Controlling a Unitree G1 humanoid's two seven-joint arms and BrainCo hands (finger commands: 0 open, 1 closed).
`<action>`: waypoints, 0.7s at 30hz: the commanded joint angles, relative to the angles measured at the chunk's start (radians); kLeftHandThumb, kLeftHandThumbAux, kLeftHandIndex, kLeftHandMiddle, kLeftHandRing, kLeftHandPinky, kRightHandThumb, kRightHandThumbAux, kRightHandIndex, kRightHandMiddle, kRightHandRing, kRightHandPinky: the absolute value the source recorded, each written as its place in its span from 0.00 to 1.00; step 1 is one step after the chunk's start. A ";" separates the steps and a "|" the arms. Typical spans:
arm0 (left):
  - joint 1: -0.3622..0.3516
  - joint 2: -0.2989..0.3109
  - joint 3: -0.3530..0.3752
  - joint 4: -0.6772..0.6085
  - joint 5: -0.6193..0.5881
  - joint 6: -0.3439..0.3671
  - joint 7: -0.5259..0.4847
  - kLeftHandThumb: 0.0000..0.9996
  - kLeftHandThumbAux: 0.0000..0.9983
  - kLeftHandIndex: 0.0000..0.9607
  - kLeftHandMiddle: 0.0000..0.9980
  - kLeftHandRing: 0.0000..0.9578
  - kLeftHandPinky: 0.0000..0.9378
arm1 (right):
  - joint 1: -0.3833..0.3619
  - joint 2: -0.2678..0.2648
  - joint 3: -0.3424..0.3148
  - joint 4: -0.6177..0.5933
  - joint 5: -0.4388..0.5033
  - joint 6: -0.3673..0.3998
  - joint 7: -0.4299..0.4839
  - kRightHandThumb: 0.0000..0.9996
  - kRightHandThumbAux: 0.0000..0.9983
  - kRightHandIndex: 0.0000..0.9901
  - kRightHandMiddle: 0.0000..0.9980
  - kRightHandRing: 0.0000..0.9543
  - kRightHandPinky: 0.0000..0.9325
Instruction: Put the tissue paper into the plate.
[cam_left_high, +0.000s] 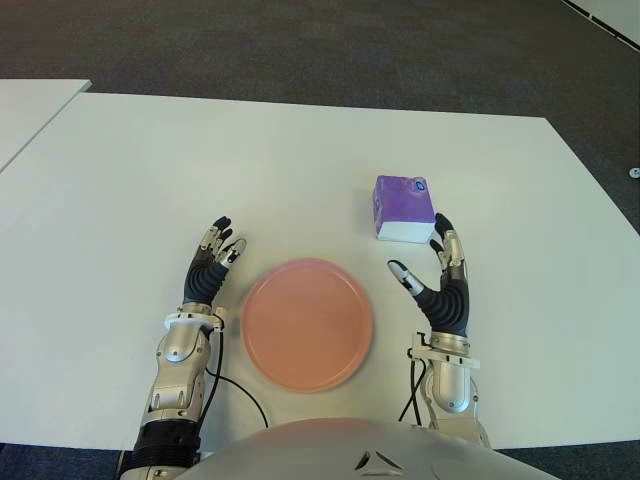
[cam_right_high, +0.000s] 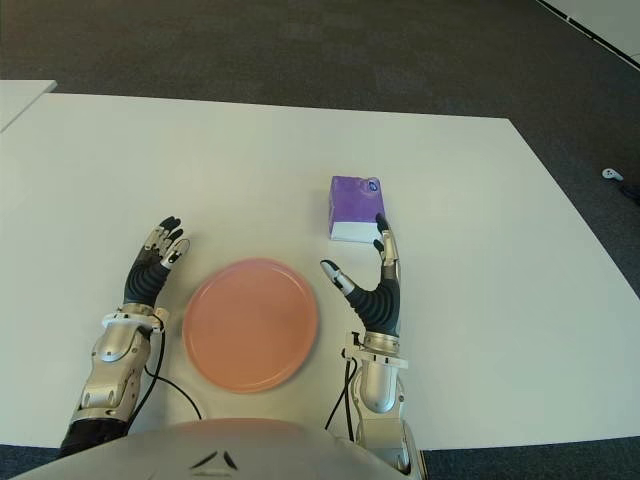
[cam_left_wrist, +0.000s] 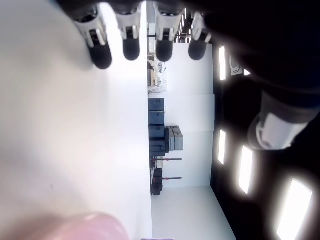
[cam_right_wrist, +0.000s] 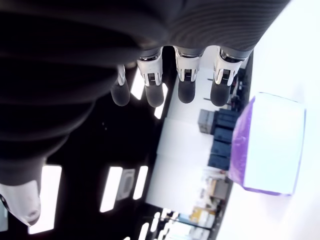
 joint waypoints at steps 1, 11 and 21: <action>0.007 -0.004 0.000 0.035 0.008 0.012 0.015 0.00 0.50 0.00 0.00 0.00 0.00 | -0.134 0.004 -0.042 0.035 -0.016 -0.012 -0.039 0.05 0.51 0.00 0.00 0.00 0.00; 0.008 -0.003 0.003 0.043 0.006 0.002 0.013 0.00 0.51 0.00 0.00 0.00 0.00 | -0.430 -0.152 -0.154 0.204 -0.127 -0.011 -0.090 0.08 0.51 0.00 0.00 0.00 0.00; 0.003 -0.001 0.005 0.059 0.005 -0.004 0.010 0.00 0.50 0.00 0.00 0.00 0.00 | -0.572 -0.265 -0.141 0.303 -0.144 0.008 -0.015 0.22 0.53 0.00 0.00 0.00 0.00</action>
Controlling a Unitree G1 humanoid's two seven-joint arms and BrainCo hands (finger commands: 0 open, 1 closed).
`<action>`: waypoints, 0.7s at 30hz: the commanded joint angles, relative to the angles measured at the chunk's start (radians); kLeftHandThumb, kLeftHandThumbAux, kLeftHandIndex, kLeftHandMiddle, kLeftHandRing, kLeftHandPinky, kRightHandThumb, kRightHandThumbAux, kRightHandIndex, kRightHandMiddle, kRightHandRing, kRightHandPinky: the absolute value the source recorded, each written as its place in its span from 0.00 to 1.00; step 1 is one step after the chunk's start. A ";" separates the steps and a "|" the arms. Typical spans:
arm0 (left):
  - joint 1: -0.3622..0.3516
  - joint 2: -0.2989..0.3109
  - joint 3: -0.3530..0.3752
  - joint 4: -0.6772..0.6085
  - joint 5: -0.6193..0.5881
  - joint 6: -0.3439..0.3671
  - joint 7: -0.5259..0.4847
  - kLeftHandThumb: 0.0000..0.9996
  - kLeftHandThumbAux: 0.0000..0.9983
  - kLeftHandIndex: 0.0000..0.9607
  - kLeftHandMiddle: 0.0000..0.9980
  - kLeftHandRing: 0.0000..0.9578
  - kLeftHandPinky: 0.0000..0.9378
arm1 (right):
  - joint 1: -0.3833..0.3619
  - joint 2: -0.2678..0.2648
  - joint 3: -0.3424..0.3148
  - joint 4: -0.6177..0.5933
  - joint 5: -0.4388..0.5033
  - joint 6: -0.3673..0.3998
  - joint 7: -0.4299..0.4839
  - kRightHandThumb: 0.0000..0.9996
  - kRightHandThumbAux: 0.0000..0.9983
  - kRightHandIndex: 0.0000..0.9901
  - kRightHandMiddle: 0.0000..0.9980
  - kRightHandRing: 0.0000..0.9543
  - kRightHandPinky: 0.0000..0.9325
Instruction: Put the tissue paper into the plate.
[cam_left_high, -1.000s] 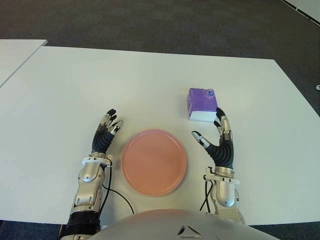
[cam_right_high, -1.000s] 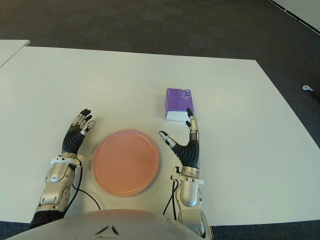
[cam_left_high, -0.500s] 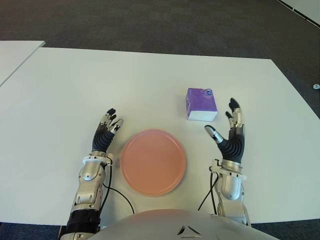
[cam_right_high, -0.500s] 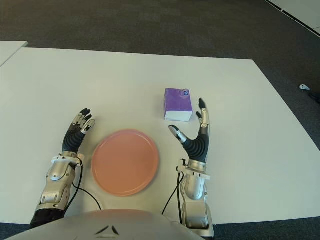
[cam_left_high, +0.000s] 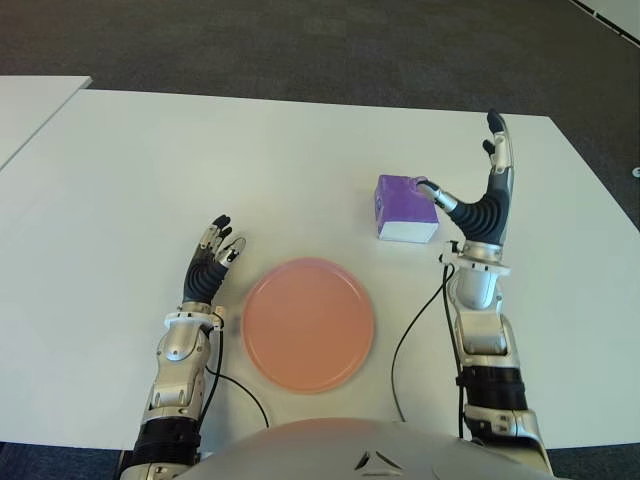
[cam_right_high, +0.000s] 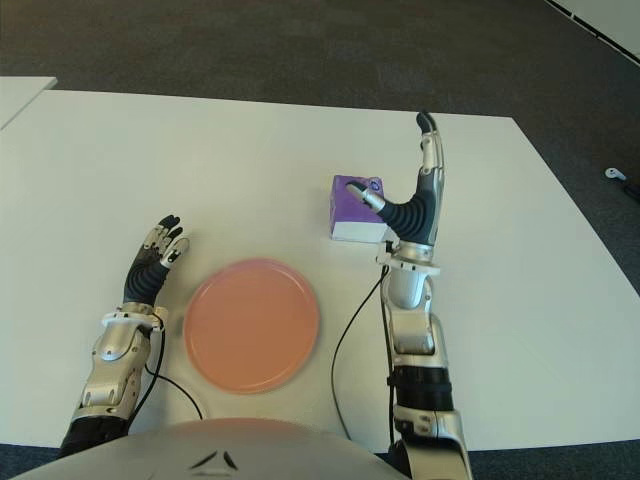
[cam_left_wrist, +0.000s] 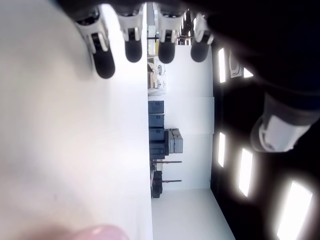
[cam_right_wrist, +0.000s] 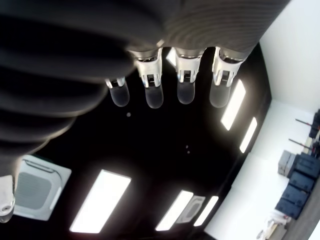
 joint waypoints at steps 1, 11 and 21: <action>0.009 -0.001 0.001 0.038 0.005 0.024 0.010 0.00 0.50 0.00 0.00 0.00 0.00 | -0.030 -0.058 0.027 0.029 -0.034 0.028 0.067 0.23 0.53 0.00 0.00 0.00 0.00; 0.001 -0.004 0.000 0.043 0.010 0.031 0.019 0.00 0.51 0.00 0.00 0.00 0.00 | -0.156 -0.244 0.126 0.078 -0.048 0.096 0.393 0.39 0.39 0.00 0.00 0.00 0.00; -0.001 -0.005 -0.005 0.044 0.017 0.035 0.030 0.00 0.50 0.00 0.00 0.00 0.00 | -0.355 -0.387 0.303 0.381 -0.281 -0.043 0.355 0.47 0.19 0.00 0.00 0.00 0.00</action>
